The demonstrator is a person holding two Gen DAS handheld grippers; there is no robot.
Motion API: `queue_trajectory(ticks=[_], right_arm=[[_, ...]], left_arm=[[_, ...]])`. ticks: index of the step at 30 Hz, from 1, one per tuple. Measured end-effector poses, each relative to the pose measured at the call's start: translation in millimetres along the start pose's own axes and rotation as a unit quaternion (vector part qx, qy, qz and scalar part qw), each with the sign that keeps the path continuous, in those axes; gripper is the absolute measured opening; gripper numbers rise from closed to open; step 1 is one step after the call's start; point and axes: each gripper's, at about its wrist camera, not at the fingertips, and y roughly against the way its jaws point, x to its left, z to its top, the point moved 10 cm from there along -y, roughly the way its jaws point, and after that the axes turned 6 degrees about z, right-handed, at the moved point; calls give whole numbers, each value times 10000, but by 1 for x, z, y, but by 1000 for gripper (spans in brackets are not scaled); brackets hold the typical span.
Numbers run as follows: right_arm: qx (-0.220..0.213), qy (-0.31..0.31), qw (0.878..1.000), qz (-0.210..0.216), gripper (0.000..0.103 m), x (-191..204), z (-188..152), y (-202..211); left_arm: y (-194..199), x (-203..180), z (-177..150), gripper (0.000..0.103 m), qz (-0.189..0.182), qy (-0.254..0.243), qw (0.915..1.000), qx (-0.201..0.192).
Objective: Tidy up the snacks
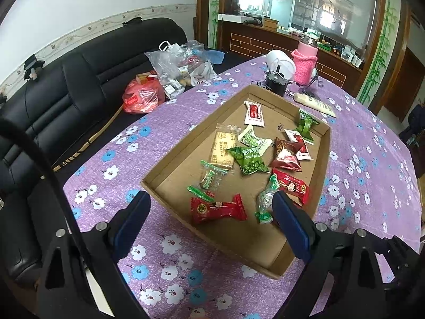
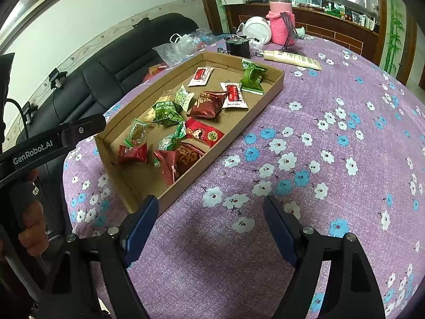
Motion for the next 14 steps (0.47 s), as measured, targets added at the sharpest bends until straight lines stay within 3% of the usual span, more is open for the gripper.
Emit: queue_trajectory(ticks=[6,14], right_arm=[[2,11,10000,3,80,1,-1,1],[-14,-29,10000,-1,80,0,-2,2]], left_arm=[[-3,0,-2,95,-72,64,9999,124],[2,-5,-1,95,-101,28,9999,-67]])
